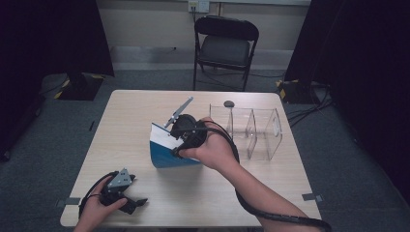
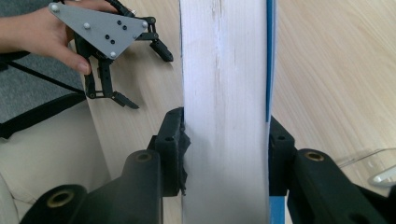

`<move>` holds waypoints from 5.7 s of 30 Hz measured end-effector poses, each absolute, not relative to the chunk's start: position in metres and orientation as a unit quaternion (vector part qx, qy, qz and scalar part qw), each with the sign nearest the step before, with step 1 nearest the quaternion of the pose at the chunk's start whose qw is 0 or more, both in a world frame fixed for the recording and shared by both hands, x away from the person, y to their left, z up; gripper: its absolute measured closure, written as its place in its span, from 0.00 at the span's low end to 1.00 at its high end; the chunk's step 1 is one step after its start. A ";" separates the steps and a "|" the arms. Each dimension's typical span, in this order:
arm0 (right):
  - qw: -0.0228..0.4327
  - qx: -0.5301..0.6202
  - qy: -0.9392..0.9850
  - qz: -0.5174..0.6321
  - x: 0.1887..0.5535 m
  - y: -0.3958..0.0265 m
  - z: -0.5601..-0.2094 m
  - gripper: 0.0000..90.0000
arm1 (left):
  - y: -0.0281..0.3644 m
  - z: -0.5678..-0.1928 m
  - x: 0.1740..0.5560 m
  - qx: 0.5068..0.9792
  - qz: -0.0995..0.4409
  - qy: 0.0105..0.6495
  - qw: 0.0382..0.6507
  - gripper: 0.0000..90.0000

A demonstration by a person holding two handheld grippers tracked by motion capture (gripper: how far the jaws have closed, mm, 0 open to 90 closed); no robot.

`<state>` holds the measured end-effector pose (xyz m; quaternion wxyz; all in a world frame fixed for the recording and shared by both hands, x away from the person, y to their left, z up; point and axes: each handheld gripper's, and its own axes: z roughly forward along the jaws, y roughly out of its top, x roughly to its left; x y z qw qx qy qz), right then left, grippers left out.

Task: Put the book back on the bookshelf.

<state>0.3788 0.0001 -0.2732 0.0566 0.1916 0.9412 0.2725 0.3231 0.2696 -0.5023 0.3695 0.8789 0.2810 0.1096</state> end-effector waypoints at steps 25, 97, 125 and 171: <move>0.042 0.160 0.943 0.289 0.416 0.004 -0.267 0.64 | 0.270 -0.502 0.324 0.880 0.111 0.279 0.369 0.00; 0.043 0.196 0.948 0.248 0.429 -0.016 -0.274 0.62 | 0.271 -0.503 0.324 0.879 0.107 0.276 0.374 0.00; 0.045 0.193 0.961 0.192 0.433 -0.022 -0.288 0.53 | 0.271 -0.503 0.324 0.879 0.107 0.275 0.374 0.00; 0.047 0.187 0.973 0.128 0.424 -0.010 -0.302 0.67 | 0.271 -0.502 0.325 0.881 0.106 0.274 0.370 0.00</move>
